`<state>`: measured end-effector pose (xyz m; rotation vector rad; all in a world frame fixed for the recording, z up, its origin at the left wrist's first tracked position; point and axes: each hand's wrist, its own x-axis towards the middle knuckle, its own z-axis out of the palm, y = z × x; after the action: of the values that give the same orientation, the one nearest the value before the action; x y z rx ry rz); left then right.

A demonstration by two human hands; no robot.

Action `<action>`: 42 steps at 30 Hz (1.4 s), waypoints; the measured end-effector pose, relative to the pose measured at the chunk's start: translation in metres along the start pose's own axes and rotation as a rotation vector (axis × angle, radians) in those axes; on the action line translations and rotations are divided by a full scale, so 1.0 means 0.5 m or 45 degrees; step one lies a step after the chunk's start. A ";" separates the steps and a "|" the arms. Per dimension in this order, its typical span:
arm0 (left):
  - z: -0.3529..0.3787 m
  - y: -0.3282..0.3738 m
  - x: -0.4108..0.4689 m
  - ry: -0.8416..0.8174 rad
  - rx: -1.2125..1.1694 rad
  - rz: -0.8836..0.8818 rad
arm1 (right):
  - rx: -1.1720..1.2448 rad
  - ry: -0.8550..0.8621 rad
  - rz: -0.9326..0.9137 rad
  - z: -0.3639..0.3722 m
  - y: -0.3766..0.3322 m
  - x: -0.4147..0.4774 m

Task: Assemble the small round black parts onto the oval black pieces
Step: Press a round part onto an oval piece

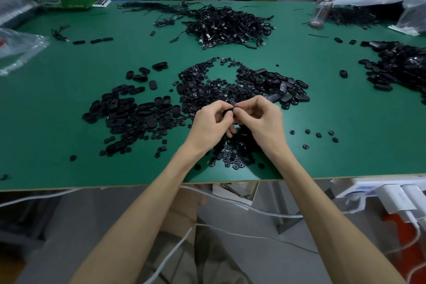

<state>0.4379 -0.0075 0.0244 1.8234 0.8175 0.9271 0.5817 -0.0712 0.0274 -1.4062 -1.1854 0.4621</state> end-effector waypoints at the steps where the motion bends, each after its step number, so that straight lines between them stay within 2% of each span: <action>1: 0.000 0.001 -0.001 -0.009 -0.015 0.000 | 0.006 0.003 0.005 -0.001 0.001 0.000; 15: -0.001 0.007 -0.002 -0.029 -0.156 -0.033 | 0.065 0.003 0.032 -0.003 0.004 0.000; 24: -0.001 0.005 -0.002 -0.027 -0.077 -0.039 | 0.054 -0.037 0.034 0.001 -0.005 0.000; 35: 0.000 0.004 -0.005 0.072 0.099 0.026 | 0.042 -0.082 0.000 0.004 -0.010 -0.004; 42: -0.001 0.004 -0.002 0.045 0.045 0.068 | 0.112 -0.036 0.012 -0.001 -0.007 -0.001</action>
<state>0.4374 -0.0089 0.0263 1.8720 0.8158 0.9870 0.5805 -0.0724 0.0307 -1.3339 -1.1677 0.5357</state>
